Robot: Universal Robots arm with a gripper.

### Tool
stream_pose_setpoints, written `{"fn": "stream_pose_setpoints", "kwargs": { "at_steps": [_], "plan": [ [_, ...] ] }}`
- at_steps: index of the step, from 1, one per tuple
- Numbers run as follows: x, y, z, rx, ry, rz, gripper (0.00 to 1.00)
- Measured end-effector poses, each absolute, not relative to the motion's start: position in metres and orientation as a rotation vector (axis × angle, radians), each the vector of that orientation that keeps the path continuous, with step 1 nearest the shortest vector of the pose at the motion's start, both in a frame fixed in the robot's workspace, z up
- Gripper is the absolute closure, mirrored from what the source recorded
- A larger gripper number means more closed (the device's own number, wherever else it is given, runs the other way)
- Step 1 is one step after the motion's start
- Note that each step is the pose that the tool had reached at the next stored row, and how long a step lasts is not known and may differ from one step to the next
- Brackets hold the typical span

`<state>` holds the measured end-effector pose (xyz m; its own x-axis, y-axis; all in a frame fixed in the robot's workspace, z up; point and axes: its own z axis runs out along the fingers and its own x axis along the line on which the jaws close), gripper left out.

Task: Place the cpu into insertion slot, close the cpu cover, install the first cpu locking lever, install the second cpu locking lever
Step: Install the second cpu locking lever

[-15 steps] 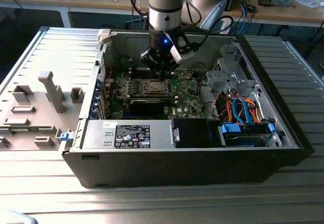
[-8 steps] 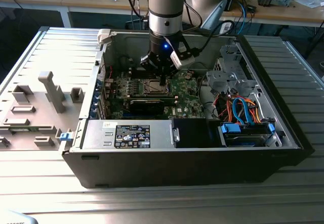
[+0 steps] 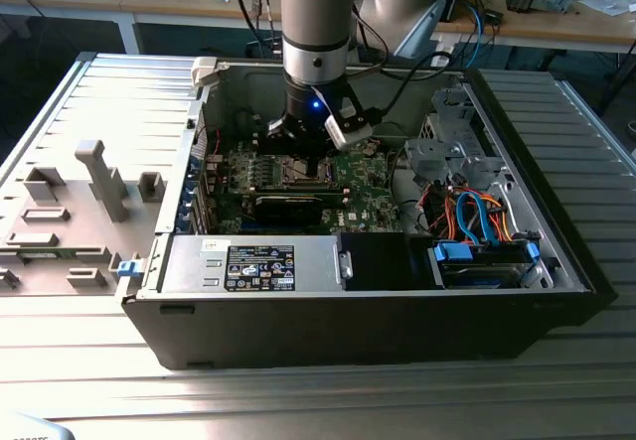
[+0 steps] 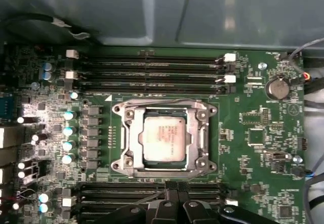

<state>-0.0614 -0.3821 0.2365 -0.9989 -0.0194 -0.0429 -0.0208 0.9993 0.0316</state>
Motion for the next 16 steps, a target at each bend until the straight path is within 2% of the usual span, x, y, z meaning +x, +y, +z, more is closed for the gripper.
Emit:
{"fn": "stream_pose_setpoints", "kwargs": {
  "at_steps": [6, 13, 16],
  "plan": [
    [-0.072, -0.397, 0.232, -0.030, 3.097, 0.110, 0.89],
    [-0.089, -0.397, 0.224, -0.029, 3.095, 0.136, 0.89],
    [-0.092, -0.398, 0.222, -0.029, 3.093, 0.171, 0.89]
  ]
}}
